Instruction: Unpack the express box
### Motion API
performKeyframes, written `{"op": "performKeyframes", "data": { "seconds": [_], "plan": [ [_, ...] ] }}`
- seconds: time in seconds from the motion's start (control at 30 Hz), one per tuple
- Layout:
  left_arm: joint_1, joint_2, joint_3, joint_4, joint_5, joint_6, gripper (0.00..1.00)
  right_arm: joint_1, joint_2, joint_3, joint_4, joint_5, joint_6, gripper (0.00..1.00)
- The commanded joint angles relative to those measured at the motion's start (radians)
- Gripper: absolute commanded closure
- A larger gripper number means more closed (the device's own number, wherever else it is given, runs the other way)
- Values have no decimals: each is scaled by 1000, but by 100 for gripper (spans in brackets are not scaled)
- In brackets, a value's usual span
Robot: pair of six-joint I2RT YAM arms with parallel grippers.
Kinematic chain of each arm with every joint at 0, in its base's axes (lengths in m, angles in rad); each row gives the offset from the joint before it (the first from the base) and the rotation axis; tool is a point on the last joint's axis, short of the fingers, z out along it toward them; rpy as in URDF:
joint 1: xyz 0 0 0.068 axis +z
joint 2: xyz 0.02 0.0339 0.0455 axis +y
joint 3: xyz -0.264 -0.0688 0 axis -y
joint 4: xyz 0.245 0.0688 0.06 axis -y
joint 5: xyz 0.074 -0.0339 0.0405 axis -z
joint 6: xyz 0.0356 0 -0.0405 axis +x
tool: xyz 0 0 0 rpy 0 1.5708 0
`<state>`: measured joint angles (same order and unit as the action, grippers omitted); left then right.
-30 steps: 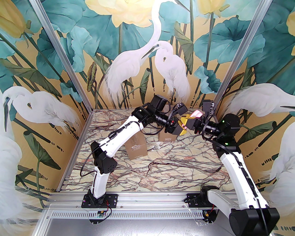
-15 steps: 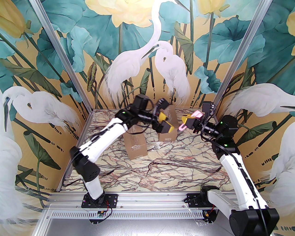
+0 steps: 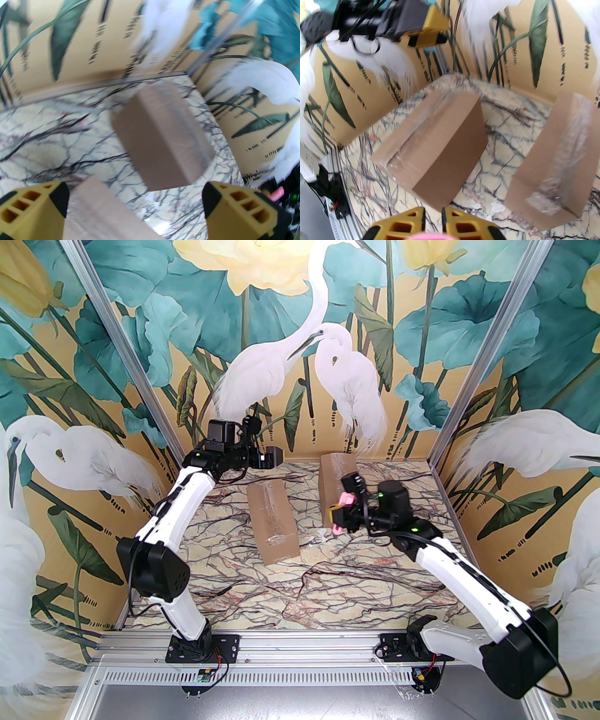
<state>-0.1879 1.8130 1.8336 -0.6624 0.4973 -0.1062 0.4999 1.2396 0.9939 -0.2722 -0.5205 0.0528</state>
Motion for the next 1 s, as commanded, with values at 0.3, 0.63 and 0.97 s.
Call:
{"op": "performKeyframes", "data": {
  "seconds": [0.3, 0.63, 0.97],
  "plan": [
    [103, 173, 3, -62, 237, 38, 1, 207, 231, 134, -134, 116, -216, 97],
    [109, 149, -124, -38, 309, 90, 1, 261, 333, 172, -50, 116, -209, 97],
    [117, -2, -309, -58, 297, 111, 0, 255, 355, 170, 30, 347, -182, 98]
  ]
}}
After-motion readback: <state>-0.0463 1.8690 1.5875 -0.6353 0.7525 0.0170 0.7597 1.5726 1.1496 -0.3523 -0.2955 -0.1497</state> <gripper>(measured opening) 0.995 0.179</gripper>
